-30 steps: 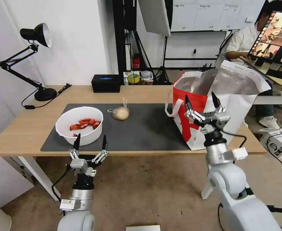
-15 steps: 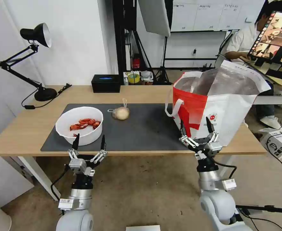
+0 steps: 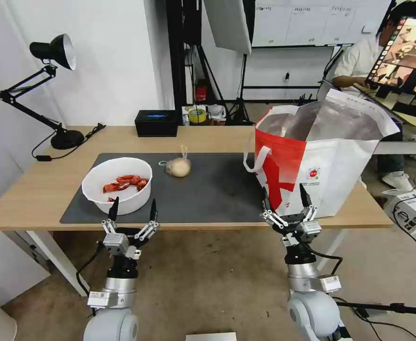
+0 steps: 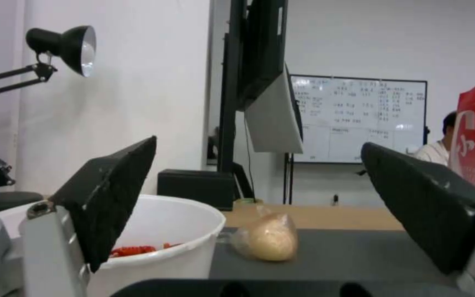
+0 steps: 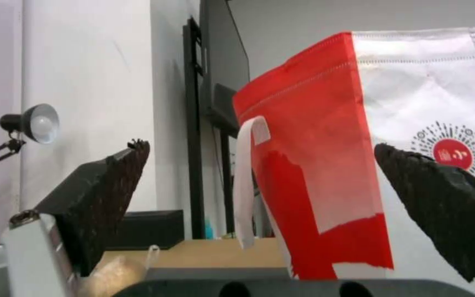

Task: Pick up the trash from the table and place it into the takeout bag.

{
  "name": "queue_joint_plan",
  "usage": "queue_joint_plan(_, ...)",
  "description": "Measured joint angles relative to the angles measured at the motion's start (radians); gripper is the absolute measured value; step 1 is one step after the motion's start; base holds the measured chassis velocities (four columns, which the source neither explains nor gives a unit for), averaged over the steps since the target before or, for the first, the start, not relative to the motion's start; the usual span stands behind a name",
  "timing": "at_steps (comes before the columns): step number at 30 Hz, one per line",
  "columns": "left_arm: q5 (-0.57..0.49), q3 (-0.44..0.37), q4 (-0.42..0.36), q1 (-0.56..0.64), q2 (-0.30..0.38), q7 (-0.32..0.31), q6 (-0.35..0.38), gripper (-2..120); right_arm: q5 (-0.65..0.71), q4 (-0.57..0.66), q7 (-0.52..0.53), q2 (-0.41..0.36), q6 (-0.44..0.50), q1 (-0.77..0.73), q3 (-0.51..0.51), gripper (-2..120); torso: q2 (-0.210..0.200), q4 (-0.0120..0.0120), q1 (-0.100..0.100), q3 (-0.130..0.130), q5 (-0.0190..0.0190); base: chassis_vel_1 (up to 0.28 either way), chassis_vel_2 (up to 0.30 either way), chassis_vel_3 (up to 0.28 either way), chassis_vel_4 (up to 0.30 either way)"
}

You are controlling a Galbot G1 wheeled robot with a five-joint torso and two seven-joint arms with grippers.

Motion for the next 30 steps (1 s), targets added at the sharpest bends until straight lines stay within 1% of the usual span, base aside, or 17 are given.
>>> queue_joint_plan(22,0.005,0.0,-0.028,0.017,-0.003,0.0,0.005,100,0.005,0.009,0.003,-0.01,0.004,-0.008,-0.002,100,0.0,0.0,0.0,0.0,0.0,0.0,0.0,0.0,0.0)
queue_joint_plan(25,0.005,0.0,-0.029,0.019,-0.005,0.0,0.005,100,0.005,0.011,0.003,-0.01,0.003,-0.01,-0.009,100,0.0,0.0,0.0,0.0,0.0,0.0,0.0,0.0,0.0)
queue_joint_plan(30,0.005,0.0,-0.032,0.02,-0.006,0.0,0.005,100,-0.006,0.022,0.003,-0.014,-0.015,-0.002,-0.052,100,0.0,0.0,0.0,0.0,0.0,0.0,0.0,0.0,0.0)
